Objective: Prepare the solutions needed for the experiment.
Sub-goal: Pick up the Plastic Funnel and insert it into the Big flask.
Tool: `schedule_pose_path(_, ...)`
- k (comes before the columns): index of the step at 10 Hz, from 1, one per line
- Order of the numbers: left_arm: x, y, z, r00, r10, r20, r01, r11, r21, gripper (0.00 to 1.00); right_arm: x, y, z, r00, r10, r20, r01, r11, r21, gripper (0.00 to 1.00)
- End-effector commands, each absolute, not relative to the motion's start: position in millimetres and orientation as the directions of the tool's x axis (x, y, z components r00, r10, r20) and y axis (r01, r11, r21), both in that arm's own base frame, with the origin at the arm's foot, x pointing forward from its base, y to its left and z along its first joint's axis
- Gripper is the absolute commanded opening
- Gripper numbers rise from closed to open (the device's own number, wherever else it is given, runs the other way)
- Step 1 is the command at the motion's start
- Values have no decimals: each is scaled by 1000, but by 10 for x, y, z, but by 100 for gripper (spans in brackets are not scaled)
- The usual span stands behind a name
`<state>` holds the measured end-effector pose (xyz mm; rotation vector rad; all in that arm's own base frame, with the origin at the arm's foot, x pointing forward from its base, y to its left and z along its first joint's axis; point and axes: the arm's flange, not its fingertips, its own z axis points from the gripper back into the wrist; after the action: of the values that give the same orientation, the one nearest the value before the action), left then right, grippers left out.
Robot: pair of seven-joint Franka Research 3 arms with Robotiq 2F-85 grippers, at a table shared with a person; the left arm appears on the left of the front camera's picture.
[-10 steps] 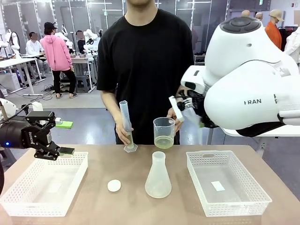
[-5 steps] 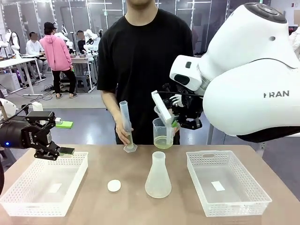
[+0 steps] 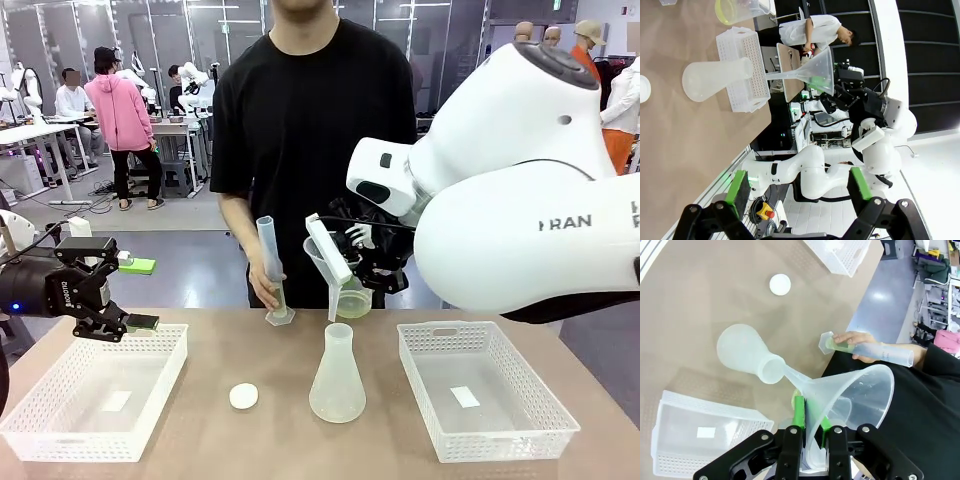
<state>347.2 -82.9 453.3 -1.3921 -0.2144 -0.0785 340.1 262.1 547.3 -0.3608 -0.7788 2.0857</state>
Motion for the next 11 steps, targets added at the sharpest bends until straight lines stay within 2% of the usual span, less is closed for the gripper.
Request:
schedule_pose_path(1, 3474, -837, 4549, 979, 66, 193, 180, 168, -969, 100, 3479, 2594, 5392, -605, 796, 18, -605, -444, -661, 7)
schedule_pose_path(11, 3474, -837, 4549, 979, 66, 193, 180, 168, -969, 100, 3673, 2546, 5106, -546, 838, -1, -671, -438, -598, 7)
